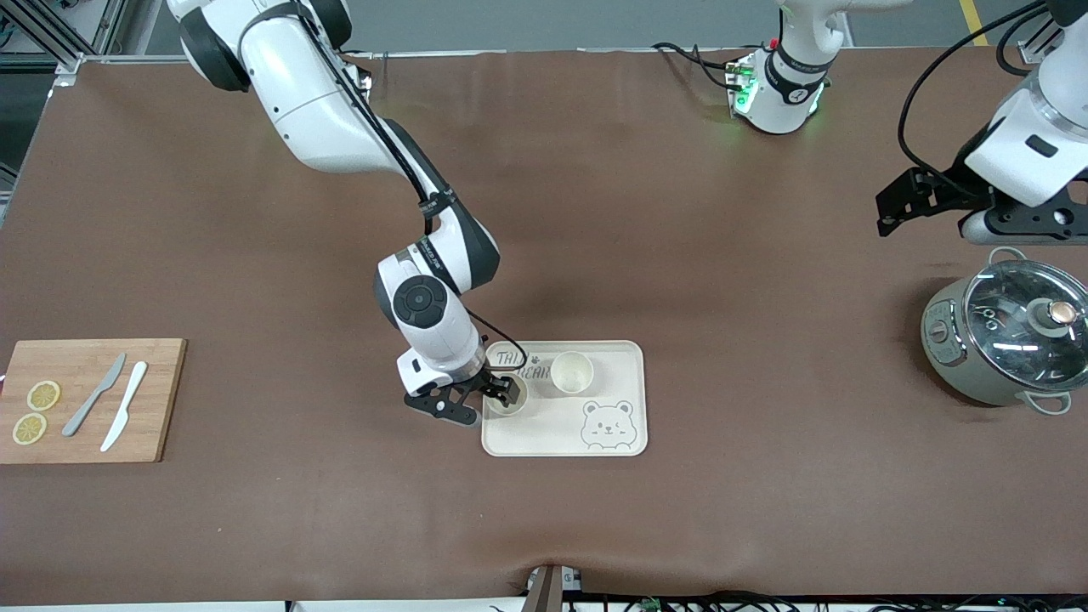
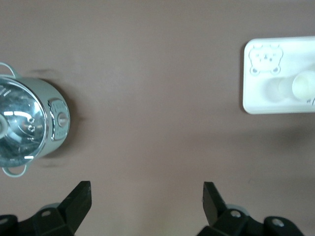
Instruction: Place white IKEA cup upright on tray with both arms
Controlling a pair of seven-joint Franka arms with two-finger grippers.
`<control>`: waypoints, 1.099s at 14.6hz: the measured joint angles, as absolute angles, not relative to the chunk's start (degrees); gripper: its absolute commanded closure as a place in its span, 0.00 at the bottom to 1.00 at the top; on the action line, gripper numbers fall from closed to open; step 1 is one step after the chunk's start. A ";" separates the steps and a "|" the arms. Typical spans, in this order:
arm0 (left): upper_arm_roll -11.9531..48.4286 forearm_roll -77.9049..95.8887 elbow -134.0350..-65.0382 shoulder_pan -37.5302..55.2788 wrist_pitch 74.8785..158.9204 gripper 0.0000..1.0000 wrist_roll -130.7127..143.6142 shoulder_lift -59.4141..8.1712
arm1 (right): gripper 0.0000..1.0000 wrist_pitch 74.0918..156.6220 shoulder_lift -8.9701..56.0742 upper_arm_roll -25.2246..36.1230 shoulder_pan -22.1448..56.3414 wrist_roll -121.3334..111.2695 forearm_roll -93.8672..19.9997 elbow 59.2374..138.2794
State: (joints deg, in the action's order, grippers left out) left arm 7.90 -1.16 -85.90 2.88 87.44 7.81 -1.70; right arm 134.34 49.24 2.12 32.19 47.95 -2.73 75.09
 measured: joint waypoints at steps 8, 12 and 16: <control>8.05 -1.12 -86.34 3.89 86.21 0.00 7.72 -1.74 | 0.00 102.47 25.88 2.13 29.22 42.22 -3.48 77.35; 7.64 -1.12 -86.33 3.90 86.21 0.00 7.68 -1.72 | 0.00 97.95 7.33 2.19 25.76 32.65 -3.46 93.45; 7.02 -1.11 -86.31 3.86 86.21 0.00 7.20 -1.40 | 0.00 90.41 -2.64 2.66 11.64 12.05 -3.28 99.73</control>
